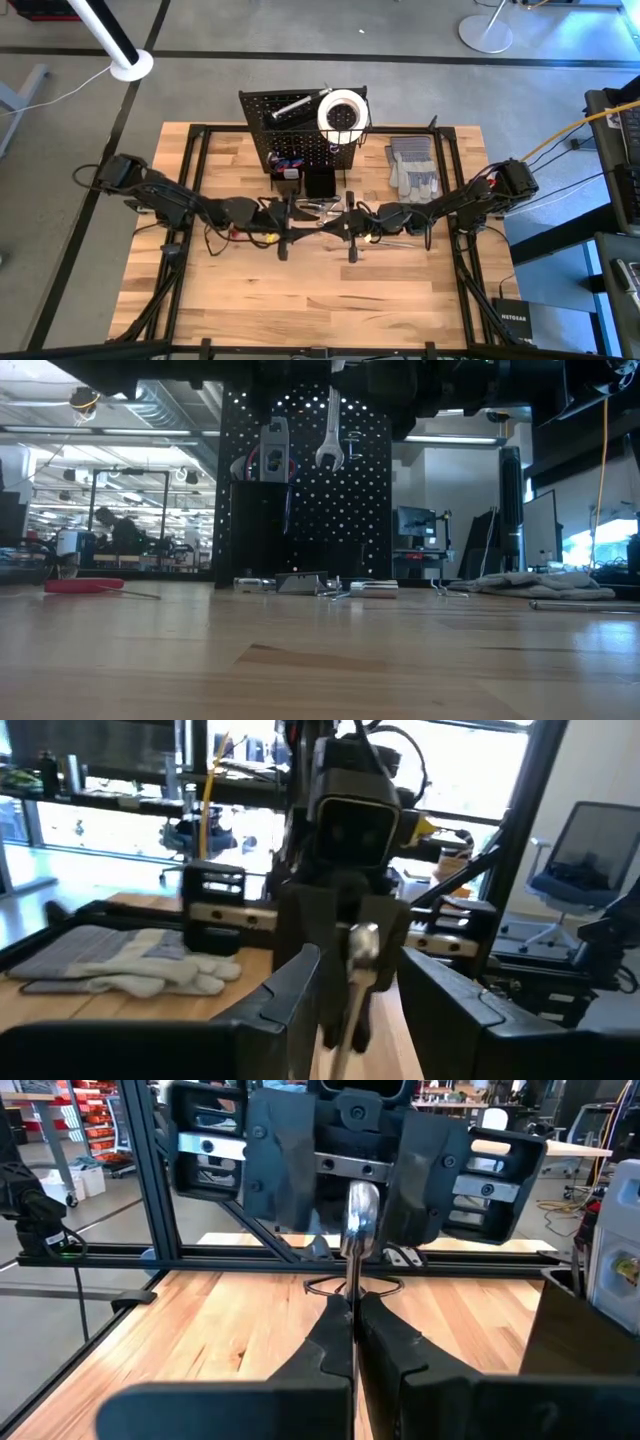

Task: Hang tools onto peg board
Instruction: Put the wrench into the right bin on the pegboard

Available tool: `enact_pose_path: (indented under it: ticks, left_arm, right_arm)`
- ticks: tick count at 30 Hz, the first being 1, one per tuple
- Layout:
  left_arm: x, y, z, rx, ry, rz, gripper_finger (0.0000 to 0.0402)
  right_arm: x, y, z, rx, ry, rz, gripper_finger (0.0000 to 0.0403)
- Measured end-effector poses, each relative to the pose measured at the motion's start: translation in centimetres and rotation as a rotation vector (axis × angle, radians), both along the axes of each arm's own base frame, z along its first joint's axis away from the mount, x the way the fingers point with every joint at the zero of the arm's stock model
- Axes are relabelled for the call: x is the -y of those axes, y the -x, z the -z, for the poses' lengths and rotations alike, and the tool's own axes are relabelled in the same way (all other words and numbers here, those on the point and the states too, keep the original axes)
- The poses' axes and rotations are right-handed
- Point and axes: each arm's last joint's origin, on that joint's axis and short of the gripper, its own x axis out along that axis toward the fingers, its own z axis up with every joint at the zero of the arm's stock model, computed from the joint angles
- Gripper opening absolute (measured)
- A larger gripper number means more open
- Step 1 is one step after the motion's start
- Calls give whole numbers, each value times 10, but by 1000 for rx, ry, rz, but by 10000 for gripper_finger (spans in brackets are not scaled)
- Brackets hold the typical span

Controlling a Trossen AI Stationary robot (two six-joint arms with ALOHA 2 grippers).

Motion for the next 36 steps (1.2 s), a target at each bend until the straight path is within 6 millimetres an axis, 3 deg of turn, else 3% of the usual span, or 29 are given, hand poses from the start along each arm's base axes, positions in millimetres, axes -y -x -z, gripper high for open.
enact_pose_path:
  ticks: [9, 12, 17, 23, 27, 36]
  left_arm:
    - [3, -12, -4, 6, -22, 2, 120]
    - [1, -12, -4, 5, -19, -1, 94]
    - [-2, -13, -1, -31, -24, -10, 18]
    - [-3, -10, -6, -25, -38, -13, 16]
    - [-6, 8, -33, 19, -80, -29, 11]
    - [-12, 79, -82, -53, -179, -309, 10]
  right_arm:
    - [0, 0, 0, 0, 0, 0, 3]
    - [0, 0, 0, -1, 0, 1, 6]
    - [0, 0, 0, -5, 1, -2, 8]
    - [0, 0, 0, 3, -4, 4, 34]
    - [0, 0, 1, -16, -19, 16, 72]
    - [1, 8, -5, -92, -23, 7, 144]
